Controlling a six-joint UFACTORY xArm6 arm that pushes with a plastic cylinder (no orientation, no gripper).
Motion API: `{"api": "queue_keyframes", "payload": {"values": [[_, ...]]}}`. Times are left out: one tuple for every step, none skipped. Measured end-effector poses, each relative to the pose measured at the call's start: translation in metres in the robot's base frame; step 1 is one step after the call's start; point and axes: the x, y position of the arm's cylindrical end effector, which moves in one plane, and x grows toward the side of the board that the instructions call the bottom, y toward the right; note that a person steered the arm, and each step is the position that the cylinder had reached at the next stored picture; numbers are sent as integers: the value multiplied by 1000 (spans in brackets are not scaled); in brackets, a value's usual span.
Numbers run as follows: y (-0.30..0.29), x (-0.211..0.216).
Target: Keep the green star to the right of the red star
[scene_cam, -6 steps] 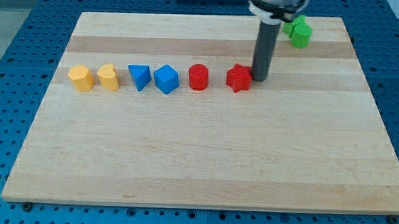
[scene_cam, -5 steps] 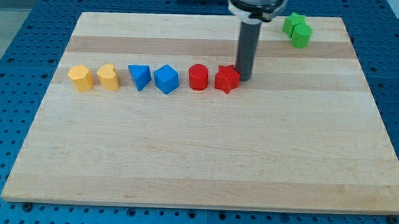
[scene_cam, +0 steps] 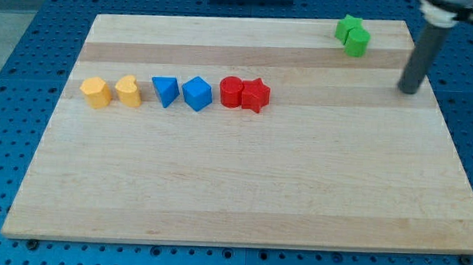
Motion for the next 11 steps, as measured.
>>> {"api": "queue_keyframes", "payload": {"values": [[21, -10], [38, -10], [39, -10], [39, -10], [68, -18], [68, -45], [43, -103], [18, -133], [-49, -143], [-108, -127], [-127, -86]]}}
